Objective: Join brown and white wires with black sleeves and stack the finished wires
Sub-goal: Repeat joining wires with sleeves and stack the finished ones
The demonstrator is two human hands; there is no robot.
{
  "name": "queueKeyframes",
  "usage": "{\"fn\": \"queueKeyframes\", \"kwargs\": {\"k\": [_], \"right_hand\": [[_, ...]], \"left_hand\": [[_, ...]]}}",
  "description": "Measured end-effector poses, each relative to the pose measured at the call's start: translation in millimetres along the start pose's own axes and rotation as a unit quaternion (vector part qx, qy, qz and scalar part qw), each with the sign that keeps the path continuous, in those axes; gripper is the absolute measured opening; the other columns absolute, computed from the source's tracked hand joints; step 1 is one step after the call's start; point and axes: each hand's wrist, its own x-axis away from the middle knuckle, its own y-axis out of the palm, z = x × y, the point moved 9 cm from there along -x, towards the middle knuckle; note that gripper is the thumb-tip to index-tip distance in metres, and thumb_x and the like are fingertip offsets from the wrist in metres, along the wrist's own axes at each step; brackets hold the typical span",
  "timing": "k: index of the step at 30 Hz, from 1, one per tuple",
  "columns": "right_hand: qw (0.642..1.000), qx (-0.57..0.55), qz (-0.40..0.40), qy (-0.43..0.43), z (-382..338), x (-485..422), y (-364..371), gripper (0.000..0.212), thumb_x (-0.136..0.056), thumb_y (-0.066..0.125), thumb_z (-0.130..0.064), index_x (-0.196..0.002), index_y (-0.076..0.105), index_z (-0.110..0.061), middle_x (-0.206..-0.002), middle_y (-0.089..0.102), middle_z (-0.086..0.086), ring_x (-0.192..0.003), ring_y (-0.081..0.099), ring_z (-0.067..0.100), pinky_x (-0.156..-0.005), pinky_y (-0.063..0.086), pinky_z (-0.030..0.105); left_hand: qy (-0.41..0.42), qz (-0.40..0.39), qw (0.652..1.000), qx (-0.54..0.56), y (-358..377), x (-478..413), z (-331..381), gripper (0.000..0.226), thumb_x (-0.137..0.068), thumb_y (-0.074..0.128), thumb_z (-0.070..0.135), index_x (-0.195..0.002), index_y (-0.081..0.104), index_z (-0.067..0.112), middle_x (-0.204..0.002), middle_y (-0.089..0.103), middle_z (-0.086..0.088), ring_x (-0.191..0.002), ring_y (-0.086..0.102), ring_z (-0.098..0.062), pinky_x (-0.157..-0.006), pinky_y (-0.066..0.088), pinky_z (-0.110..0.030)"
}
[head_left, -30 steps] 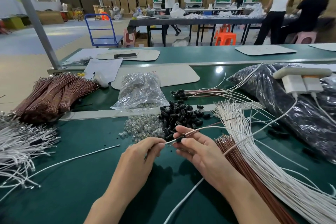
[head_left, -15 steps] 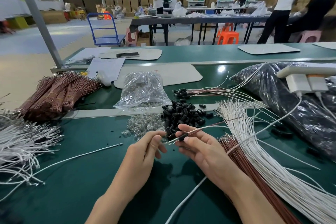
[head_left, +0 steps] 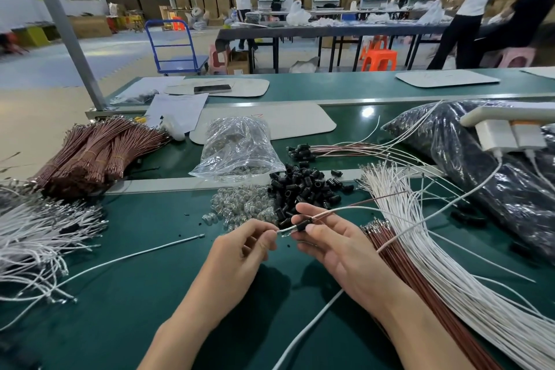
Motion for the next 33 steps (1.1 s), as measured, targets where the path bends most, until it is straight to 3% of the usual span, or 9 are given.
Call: {"fn": "queueKeyframes", "kwargs": {"k": [6, 11, 17, 22, 28, 33], "right_hand": [[1.000, 0.006, -0.016, 0.003, 5, -1, 4, 0.035, -0.096, 0.053, 0.003, -0.116, 0.075, -0.017, -0.118, 0.072, 0.015, -0.098, 0.070, 0.022, -0.081, 0.057, 0.026], [1.000, 0.007, -0.027, 0.000, 4, 0, 7, 0.036, -0.095, 0.054, 0.004, -0.117, 0.074, -0.017, -0.118, 0.071, 0.016, -0.097, 0.070, 0.022, -0.082, 0.057, 0.026], [0.999, 0.004, -0.036, -0.009, 2, 2, 9, 0.038, -0.095, 0.053, 0.006, -0.120, 0.073, -0.015, -0.118, 0.071, 0.016, -0.097, 0.070, 0.021, -0.085, 0.056, 0.025], [0.999, 0.014, -0.035, -0.015, 4, 1, 11, 0.036, -0.088, 0.065, -0.004, -0.118, 0.074, -0.020, -0.117, 0.072, 0.014, -0.099, 0.070, 0.019, -0.086, 0.055, 0.024], [0.999, 0.032, -0.016, -0.015, 11, 0, 9, 0.042, -0.075, 0.078, -0.012, -0.115, 0.074, -0.025, -0.104, 0.071, 0.010, -0.094, 0.070, 0.020, -0.084, 0.057, 0.028], [0.997, 0.075, -0.017, -0.002, 15, 2, 10, 0.039, -0.084, 0.078, -0.012, -0.115, 0.071, -0.034, -0.090, 0.069, 0.008, -0.088, 0.068, 0.017, -0.080, 0.057, 0.028]], "left_hand": [[-0.028, 0.001, 0.999, 0.021, 3, 0, 3, 0.015, -0.101, 0.058, 0.029, -0.089, 0.067, 0.031, -0.083, 0.073, 0.008, -0.073, 0.066, -0.009, -0.070, 0.052, -0.024], [-0.052, -0.017, 0.998, 0.034, 6, 3, 5, 0.023, -0.103, 0.058, 0.024, -0.082, 0.067, 0.020, -0.071, 0.070, 0.009, -0.062, 0.059, -0.003, -0.060, 0.041, -0.011], [-0.064, -0.042, 0.996, 0.045, 13, 3, 1, 0.026, -0.105, 0.054, 0.025, -0.081, 0.061, 0.020, -0.078, 0.070, 0.001, -0.069, 0.062, -0.011, -0.068, 0.047, -0.021], [-0.057, -0.043, 0.996, 0.044, 14, 4, 2, 0.027, -0.098, 0.048, 0.044, -0.081, 0.059, 0.026, -0.077, 0.067, -0.004, -0.073, 0.061, -0.024, -0.072, 0.047, -0.038], [-0.051, -0.053, 0.996, 0.046, 16, 5, 5, 0.028, -0.097, 0.046, 0.044, -0.080, 0.058, 0.026, -0.075, 0.066, -0.003, -0.074, 0.059, -0.029, -0.070, 0.045, -0.040], [-0.046, -0.059, 0.996, 0.048, 17, 5, 7, 0.028, -0.098, 0.046, 0.042, -0.080, 0.057, 0.022, -0.075, 0.065, -0.005, -0.072, 0.056, -0.031, -0.067, 0.044, -0.037]]}}
